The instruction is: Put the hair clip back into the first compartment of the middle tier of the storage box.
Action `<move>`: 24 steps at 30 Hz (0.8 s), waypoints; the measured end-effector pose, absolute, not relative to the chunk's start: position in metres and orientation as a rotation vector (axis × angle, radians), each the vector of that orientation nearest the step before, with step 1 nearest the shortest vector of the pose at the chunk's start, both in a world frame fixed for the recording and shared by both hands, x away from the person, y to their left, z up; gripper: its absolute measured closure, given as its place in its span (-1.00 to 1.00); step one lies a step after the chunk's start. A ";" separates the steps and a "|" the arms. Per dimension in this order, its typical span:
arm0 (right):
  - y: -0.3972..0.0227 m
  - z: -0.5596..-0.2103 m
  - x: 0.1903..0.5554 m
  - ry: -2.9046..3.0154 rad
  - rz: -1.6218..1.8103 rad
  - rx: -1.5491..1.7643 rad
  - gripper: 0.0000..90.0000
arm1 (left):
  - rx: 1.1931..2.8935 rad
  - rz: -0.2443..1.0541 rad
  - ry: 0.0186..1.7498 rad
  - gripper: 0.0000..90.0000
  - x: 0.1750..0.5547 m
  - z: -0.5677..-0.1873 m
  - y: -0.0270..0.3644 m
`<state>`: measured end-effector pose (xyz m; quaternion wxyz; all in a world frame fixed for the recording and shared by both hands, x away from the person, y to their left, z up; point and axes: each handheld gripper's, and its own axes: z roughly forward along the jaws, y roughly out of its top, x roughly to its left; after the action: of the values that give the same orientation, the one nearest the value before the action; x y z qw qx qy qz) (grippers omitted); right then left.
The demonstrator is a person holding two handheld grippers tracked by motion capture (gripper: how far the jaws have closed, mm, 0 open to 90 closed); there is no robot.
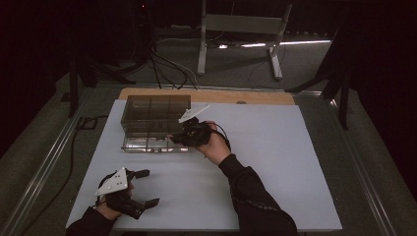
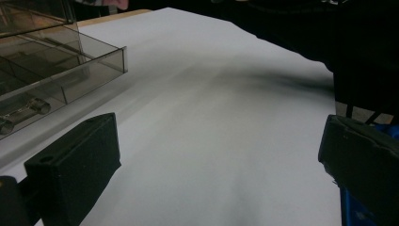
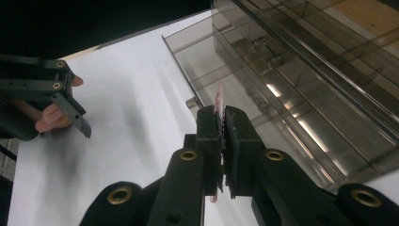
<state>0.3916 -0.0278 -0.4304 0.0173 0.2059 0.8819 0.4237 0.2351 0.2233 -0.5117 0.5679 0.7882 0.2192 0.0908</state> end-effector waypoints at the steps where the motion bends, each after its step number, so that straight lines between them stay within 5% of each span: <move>1: -0.025 -0.431 0.392 2.741 1.316 0.634 0.89 | 1.853 0.213 0.515 -0.99 0.235 -0.512 0.223; 24: 0.037 -0.427 0.401 2.742 1.298 0.552 0.89 | 1.841 0.211 0.516 -0.99 0.236 -0.511 0.225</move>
<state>0.4010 0.0368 -0.4267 0.0292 0.1790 0.8888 0.4209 0.2358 0.2246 -0.5110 0.5722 0.7849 0.2201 0.0898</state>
